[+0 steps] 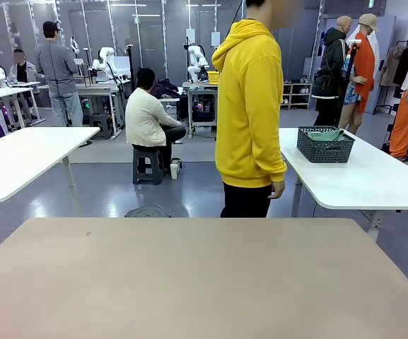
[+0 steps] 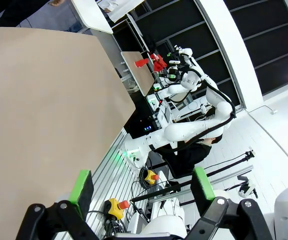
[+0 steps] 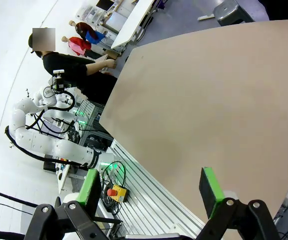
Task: Fold the towels and place them in the basket.
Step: Stack the folded Towel with hook on the right side of the table.
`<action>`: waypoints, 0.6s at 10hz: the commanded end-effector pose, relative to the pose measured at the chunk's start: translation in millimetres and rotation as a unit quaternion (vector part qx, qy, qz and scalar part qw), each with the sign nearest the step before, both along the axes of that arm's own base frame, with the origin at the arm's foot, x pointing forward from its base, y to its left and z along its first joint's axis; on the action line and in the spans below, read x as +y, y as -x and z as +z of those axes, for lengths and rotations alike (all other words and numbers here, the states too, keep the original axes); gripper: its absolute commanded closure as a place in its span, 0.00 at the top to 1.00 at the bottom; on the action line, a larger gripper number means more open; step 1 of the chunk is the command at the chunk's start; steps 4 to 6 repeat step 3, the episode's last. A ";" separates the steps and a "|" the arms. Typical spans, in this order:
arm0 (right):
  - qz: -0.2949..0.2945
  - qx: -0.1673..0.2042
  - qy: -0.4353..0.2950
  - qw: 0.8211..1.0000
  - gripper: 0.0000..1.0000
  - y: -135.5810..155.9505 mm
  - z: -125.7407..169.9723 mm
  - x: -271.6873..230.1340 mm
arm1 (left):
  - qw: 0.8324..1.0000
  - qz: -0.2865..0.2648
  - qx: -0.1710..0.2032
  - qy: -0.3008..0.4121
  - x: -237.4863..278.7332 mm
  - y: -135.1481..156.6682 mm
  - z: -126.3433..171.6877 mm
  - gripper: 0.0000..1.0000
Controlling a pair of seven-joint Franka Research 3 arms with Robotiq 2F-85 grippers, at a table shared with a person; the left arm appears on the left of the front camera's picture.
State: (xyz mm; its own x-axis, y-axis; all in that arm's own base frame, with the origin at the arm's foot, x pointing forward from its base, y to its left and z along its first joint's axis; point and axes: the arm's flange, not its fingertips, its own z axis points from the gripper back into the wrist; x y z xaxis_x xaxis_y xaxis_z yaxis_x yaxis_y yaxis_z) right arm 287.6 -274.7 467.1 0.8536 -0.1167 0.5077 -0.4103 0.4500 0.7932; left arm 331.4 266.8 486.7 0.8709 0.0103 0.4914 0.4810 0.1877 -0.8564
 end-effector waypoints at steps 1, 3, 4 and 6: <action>0.003 -0.005 -0.003 1.000 1.00 1.2 0.7 -0.4 | 1.000 -0.003 -0.004 0.004 1.0 0.9 0.3 1.00; 0.003 -0.005 -0.003 1.000 1.00 1.2 0.7 -0.4 | 1.000 -0.003 -0.004 0.004 1.0 0.9 0.3 1.00; 0.003 -0.005 -0.003 1.000 1.00 1.2 0.7 -0.4 | 1.000 -0.003 -0.004 0.004 1.0 0.9 0.3 1.00; 0.003 -0.005 -0.003 1.000 1.00 1.2 0.7 -0.4 | 1.000 -0.003 -0.004 0.004 1.0 0.9 0.3 1.00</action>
